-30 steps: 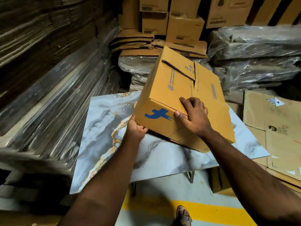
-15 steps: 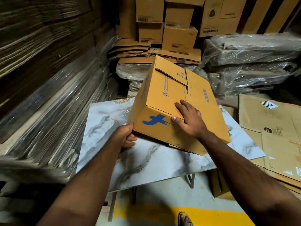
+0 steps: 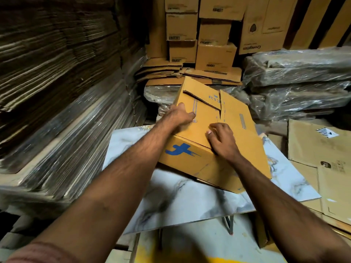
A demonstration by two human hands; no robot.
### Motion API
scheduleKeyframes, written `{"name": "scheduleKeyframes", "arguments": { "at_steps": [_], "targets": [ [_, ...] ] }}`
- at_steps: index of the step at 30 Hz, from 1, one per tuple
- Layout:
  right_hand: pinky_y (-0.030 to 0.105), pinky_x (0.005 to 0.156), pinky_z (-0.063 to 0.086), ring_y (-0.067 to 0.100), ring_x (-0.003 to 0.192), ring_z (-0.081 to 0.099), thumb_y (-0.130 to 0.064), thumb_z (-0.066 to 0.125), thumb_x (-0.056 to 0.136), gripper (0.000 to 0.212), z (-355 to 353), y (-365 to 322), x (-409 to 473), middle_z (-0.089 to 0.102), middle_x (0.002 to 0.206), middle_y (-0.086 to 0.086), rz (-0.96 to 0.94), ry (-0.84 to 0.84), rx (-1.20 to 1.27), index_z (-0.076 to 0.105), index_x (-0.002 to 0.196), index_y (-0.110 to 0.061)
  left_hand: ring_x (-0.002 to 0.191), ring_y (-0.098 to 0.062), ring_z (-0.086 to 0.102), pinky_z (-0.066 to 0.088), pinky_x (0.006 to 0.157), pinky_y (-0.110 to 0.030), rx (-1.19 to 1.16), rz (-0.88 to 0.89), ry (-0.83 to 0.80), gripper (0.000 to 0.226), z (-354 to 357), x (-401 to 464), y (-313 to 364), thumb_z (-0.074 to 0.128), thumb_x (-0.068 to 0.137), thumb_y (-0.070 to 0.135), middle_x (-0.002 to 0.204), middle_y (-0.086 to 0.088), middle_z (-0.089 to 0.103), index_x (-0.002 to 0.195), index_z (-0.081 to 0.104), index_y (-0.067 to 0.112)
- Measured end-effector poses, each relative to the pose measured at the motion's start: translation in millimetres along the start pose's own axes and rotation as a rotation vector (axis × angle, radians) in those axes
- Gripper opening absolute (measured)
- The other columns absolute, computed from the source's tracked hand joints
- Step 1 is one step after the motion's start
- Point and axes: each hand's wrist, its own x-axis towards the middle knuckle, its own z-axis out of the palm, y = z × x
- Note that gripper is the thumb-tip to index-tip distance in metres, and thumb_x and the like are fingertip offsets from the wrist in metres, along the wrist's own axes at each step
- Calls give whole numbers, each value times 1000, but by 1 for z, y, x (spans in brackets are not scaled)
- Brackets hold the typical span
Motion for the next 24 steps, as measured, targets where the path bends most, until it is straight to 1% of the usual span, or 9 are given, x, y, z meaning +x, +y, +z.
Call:
{"name": "scheduleKeyframes", "arguments": {
  "at_steps": [1,3,5,8,11,14,18,22,24],
  "targets": [
    [39,104,37,25,126,44,-40,48,98,43,-1,5,4,50,135,10,24,34,17,55,132,-14,143,-39,26,35,111,-53,164,8,-52,75,4,2,10,53,92,58,159,-17,18,150,30,17],
    [34,104,38,25,124,47,-25,53,99,36,-5,15,12,51,133,11,75,91,40,55,132,-11,148,-46,1,19,115,-64,400,-13,-115,85,17,7,25,54,90,63,162,-21,-5,154,21,17],
    [36,104,40,26,123,48,-16,52,97,35,-12,27,21,52,133,12,118,104,27,55,131,-10,146,-51,-4,9,113,-71,483,-69,-76,96,33,10,41,54,84,71,161,-27,-6,154,18,16],
    [39,105,40,31,123,49,-6,51,93,36,-22,52,35,55,130,17,167,99,0,58,128,-5,144,-55,-2,2,111,-72,499,-175,23,106,53,15,65,46,78,82,159,-32,-1,155,16,15],
    [40,104,41,34,121,51,-2,51,91,35,-30,77,47,58,127,19,243,114,-13,60,125,-1,144,-56,-5,1,111,-73,520,-234,12,118,69,21,82,43,74,88,158,-33,-6,156,10,9],
    [39,101,43,35,119,54,1,49,89,36,-31,94,56,61,124,18,272,127,17,62,123,-1,143,-55,-13,-1,110,-74,593,-288,-71,133,83,26,97,44,67,93,157,-31,-16,156,-7,8],
    [41,99,47,34,116,56,1,49,88,38,-24,100,75,64,123,16,235,116,68,63,122,-4,141,-54,-22,1,108,-77,702,-335,-211,145,93,26,112,57,58,92,155,-27,-29,152,-22,14],
    [45,96,44,35,113,52,-15,49,92,28,-16,104,79,64,117,13,157,113,13,65,115,-10,144,-53,-14,11,111,-73,717,-384,-199,143,88,33,118,71,63,77,156,-27,-28,152,-22,16],
    [45,92,42,35,110,50,-24,47,93,28,-11,111,74,61,112,12,72,123,-48,66,109,-13,145,-54,-1,19,114,-65,731,-400,-150,138,84,32,118,73,67,72,157,-31,-17,155,-13,11]
  ]
}}
